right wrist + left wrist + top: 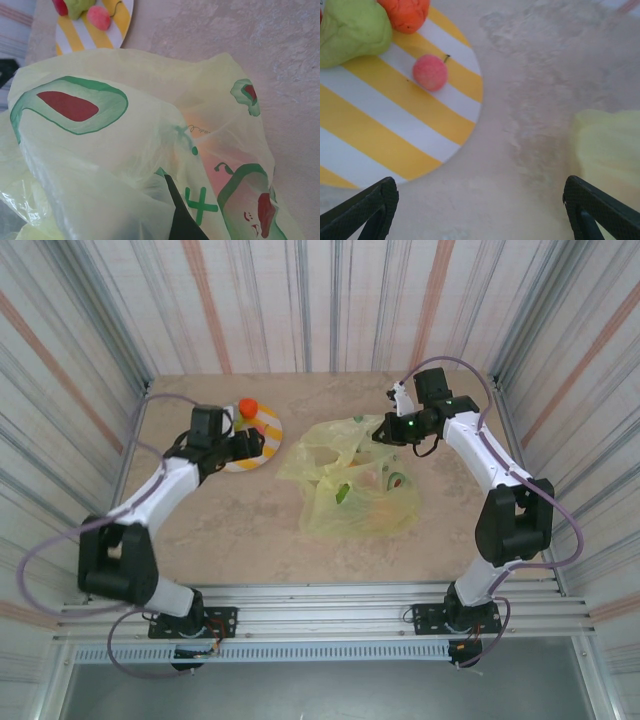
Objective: Place the fruits into the plastic bag
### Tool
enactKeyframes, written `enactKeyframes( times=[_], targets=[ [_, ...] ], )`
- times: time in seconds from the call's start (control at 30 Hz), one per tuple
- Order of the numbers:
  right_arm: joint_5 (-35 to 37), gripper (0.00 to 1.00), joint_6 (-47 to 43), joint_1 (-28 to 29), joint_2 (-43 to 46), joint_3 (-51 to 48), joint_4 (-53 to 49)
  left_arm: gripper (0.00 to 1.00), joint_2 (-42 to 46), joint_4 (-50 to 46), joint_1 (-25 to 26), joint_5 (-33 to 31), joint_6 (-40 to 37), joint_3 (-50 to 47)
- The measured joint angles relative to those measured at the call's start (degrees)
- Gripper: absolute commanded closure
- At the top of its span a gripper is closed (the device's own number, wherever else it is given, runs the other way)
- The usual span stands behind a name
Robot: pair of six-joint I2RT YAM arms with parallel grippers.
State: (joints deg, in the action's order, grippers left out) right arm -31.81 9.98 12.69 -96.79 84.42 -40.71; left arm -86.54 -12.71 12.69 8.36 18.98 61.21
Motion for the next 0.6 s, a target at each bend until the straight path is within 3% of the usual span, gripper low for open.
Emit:
enactKeyframes(
  times=[0.33, 0.6],
  targets=[
    [0.0, 1.00, 0.0, 0.0, -0.1, 0.0, 0.1, 0.13, -24.6, -5.9, 0.0, -5.9, -8.7, 20.9],
    [0.0, 1.00, 0.0, 0.0, -0.5, 0.0, 0.1, 0.19, -33.9, -12.2, 0.0, -8.5, -13.8, 32.7]
  ],
)
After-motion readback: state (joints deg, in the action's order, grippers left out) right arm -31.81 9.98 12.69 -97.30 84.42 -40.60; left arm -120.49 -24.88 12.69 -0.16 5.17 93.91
